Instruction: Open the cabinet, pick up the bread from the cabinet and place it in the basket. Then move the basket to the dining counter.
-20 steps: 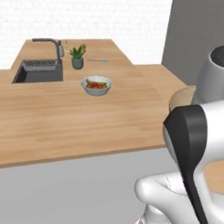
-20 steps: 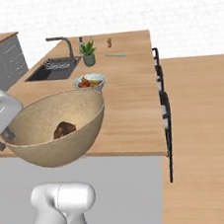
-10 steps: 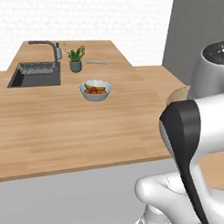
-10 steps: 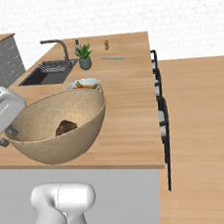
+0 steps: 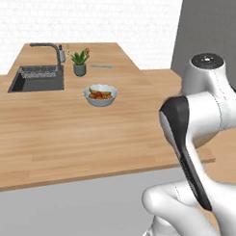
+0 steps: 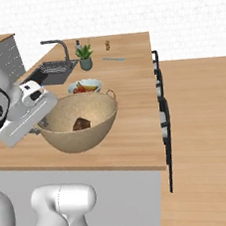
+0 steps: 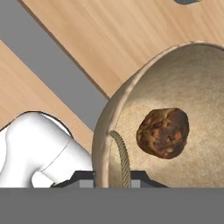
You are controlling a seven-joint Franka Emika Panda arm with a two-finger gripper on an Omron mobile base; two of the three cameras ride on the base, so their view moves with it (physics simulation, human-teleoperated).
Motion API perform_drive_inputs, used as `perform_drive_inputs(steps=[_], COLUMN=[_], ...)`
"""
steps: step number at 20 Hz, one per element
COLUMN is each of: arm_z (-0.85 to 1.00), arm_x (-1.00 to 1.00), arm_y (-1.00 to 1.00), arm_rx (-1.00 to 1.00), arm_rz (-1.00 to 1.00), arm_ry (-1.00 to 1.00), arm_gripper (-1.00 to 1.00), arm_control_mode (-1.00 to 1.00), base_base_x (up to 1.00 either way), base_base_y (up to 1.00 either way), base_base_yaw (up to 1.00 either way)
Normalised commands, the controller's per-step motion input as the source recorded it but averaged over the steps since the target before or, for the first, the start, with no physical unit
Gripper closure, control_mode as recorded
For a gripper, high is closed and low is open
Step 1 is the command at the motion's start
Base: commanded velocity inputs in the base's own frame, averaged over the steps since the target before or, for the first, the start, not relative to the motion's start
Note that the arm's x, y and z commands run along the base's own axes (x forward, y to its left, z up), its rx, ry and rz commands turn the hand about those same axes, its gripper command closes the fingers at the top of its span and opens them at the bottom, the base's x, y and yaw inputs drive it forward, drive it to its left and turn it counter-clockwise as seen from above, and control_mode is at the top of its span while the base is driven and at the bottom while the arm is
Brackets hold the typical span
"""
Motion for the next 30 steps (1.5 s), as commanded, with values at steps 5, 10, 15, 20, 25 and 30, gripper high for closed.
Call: perform_drive_inputs(steps=[5,10,15,20,25,30], arm_z=[-0.57,-0.63,-0.74,-0.75,-0.76,-0.53], arm_x=[1.0,1.0,0.96,0.77,0.53,0.32], arm_y=[-0.1,-0.05,-0.03,0.0,0.0,0.06], arm_rx=[0.13,0.08,0.06,0.03,0.01,0.01], arm_rz=[0.02,0.0,0.0,0.0,0.0,0.0], arm_ry=[0.02,0.06,0.01,0.0,0.0,0.0], arm_gripper=[1.0,1.0,1.0,1.0,1.0,1.0], arm_control_mode=[-1.0,-1.0,-1.0,-1.0,-1.0,-1.0], base_base_x=[0.0,0.0,0.0,0.0,0.0,0.0], base_base_y=[0.0,0.0,0.0,0.0,0.0,0.0], base_base_yaw=[0.0,0.0,0.0,0.0,0.0,0.0])
